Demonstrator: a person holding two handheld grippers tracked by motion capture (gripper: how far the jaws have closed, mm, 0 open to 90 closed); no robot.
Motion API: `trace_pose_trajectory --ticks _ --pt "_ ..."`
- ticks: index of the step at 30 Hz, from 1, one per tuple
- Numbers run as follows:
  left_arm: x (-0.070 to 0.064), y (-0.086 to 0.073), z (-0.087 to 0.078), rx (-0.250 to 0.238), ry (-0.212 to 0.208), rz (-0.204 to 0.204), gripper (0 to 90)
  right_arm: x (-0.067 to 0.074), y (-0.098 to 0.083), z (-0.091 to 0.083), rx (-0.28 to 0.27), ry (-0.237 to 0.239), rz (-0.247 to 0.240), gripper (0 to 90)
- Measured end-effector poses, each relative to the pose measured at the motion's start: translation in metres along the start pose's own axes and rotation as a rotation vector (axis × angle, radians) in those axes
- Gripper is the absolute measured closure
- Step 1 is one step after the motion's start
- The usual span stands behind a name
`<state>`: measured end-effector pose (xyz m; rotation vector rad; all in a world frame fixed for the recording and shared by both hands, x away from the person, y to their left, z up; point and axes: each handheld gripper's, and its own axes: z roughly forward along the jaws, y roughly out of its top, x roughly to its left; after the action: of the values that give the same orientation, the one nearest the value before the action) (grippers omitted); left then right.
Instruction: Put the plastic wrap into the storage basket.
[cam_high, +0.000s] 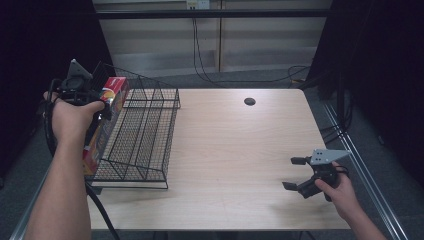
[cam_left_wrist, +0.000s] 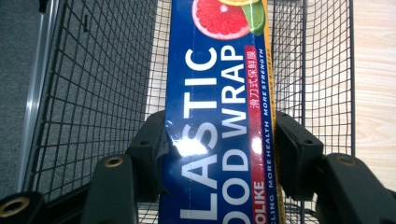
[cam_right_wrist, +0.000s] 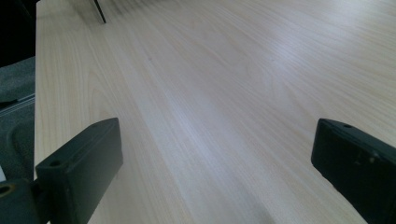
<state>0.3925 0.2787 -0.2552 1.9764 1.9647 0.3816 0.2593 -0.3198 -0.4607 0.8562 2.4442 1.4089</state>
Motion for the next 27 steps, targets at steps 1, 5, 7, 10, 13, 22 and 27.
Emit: trace_pose_trajectory --ticks 1,5,7,10,13,22,27 --pt "0.0005 -0.0003 0.0004 0.001 -0.001 -0.005 43.8 0.0003 -0.0001 0.0003 0.001 -0.002 0.001 1.7" --pt "0.0041 -0.0019 0.0024 0.006 0.016 0.000 43.8 0.0007 0.0001 0.0008 0.002 0.003 -0.002 1.7" --pt "0.0054 -0.0027 0.0032 0.008 0.014 -0.005 43.8 0.0006 0.0002 0.0006 0.001 -0.001 0.001 1.8" --pt "0.0060 -0.0032 0.0041 0.011 0.011 -0.015 43.8 0.0006 0.0002 0.0006 0.000 -0.001 0.001 1.7" --pt "0.0076 -0.0035 0.0046 0.020 0.020 -0.004 43.7 0.0008 0.0001 0.0014 0.002 0.003 -0.003 1.7" --pt "0.0074 -0.0047 0.0083 0.031 0.018 -0.012 43.5 0.0009 0.0000 0.0016 0.004 0.002 -0.003 1.8" --pt "0.0058 -0.0041 0.0098 0.040 0.012 -0.003 43.5 0.0010 0.0001 0.0017 0.006 0.003 -0.001 1.7"
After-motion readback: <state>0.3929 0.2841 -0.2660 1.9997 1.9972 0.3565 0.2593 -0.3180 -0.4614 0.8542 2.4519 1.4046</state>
